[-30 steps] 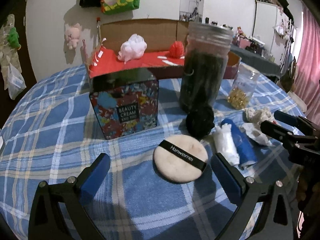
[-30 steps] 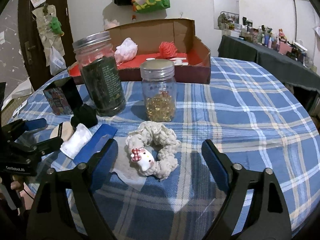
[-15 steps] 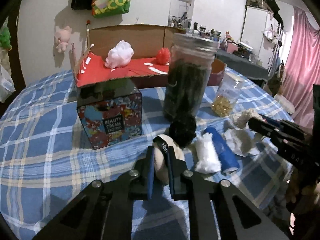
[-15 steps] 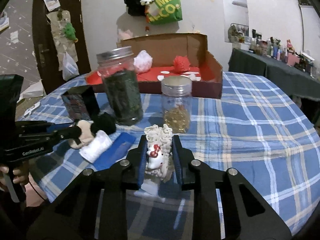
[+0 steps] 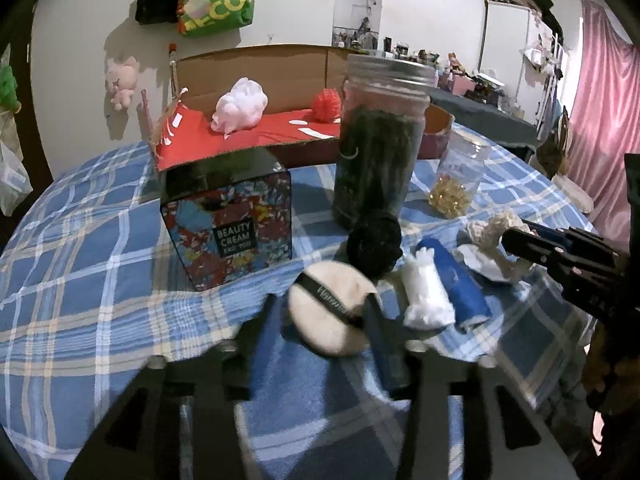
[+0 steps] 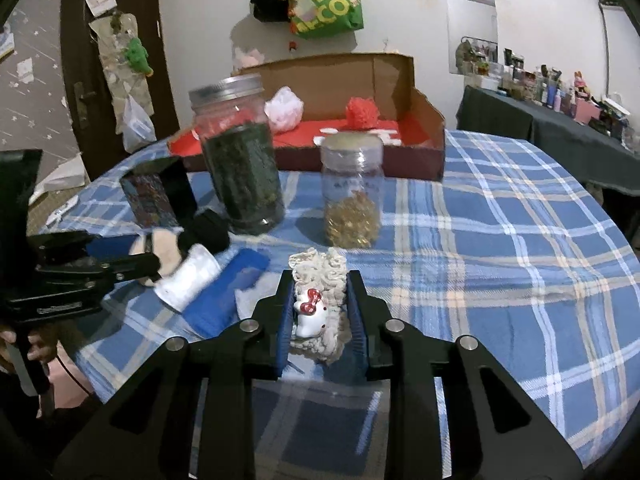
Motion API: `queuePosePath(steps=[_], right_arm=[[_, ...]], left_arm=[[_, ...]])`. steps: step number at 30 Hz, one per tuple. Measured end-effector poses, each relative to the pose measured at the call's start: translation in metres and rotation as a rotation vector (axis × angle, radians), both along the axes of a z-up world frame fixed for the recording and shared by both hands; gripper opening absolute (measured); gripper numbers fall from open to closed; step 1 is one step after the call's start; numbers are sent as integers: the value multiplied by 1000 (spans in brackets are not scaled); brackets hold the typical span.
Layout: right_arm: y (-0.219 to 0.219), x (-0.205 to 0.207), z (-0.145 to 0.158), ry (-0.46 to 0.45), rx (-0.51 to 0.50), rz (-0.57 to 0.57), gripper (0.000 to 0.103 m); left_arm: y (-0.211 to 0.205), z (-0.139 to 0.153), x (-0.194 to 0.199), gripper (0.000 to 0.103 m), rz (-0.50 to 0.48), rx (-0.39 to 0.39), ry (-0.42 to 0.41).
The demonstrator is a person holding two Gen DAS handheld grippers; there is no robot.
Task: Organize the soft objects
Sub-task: 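Carry the powder puff and scrunchie over the red-lined box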
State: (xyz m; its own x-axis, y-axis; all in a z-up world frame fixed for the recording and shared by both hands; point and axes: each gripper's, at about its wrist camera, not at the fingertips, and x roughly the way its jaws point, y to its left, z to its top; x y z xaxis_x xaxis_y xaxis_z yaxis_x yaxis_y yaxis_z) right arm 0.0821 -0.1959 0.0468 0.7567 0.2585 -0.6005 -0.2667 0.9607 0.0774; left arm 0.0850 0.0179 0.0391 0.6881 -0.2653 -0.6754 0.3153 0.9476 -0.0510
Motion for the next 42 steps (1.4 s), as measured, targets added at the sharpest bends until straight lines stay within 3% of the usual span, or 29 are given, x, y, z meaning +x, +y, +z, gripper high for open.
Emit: queuePosePath(steps=[3, 4, 5, 6, 13, 16, 17, 19, 21, 23, 28, 34, 42], right_arm=[[-1, 3, -4, 21, -17, -4, 30], [-2, 4, -6, 27, -23, -9, 39], [-3, 5, -8, 31, -25, -16, 60], [-5, 5, -9, 25, -20, -22, 67], [-18, 8, -11, 24, 51, -26, 68], [-24, 12, -11, 42, 116, -14, 65], [-25, 15, -12, 56, 140, -3, 48], [-26, 20, -15, 101, 183, 22, 27], [-26, 18, -13, 85, 197, 28, 23], [-24, 14, -8, 60, 199, 34, 22], [-17, 10, 3, 23, 202, 53, 21], [-16, 9, 8, 16, 217, 61, 21], [-16, 10, 8, 15, 215, 60, 21]], left_arm=[[-1, 0, -1, 66, -24, 5, -2], [-2, 0, 0, 68, -33, 14, -3], [-4, -1, 0, 69, -39, 24, -3], [-6, -1, 1, 69, -45, 36, -3], [-11, -3, 13, 72, -79, 98, 15], [-14, -5, 15, 68, -95, 106, 17], [-15, -6, 16, 58, -107, 104, 21], [-17, -7, 15, 52, -130, 96, 18], [-19, -7, 13, 47, -137, 103, 5], [-16, -3, 10, 35, -135, 89, -16], [-13, 3, 8, 20, -136, 49, -11], [-14, 9, 4, 10, -142, 35, -19], [-9, 13, 5, 10, -141, 13, -15]])
